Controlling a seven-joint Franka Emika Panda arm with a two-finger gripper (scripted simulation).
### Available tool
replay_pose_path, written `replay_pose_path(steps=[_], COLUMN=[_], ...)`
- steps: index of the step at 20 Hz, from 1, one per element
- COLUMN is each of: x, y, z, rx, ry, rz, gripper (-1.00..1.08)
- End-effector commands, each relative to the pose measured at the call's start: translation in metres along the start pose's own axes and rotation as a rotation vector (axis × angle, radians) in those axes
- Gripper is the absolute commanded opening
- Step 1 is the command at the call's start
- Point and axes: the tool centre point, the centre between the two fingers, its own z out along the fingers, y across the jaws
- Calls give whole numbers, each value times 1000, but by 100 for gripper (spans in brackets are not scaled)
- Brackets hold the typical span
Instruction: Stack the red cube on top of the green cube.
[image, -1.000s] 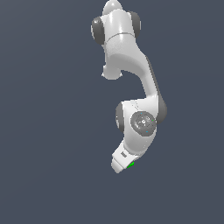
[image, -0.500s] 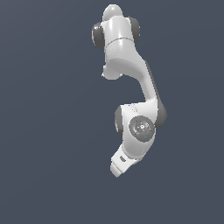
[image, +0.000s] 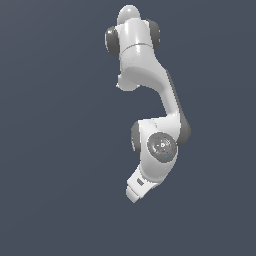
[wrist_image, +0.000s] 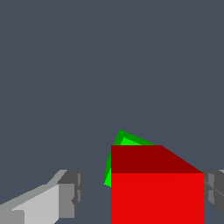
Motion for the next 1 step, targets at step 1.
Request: replay_pose_path(steps=[1], x=[0], y=[0], z=[0], rx=[0], ry=[0], rz=[0], gripper=[100])
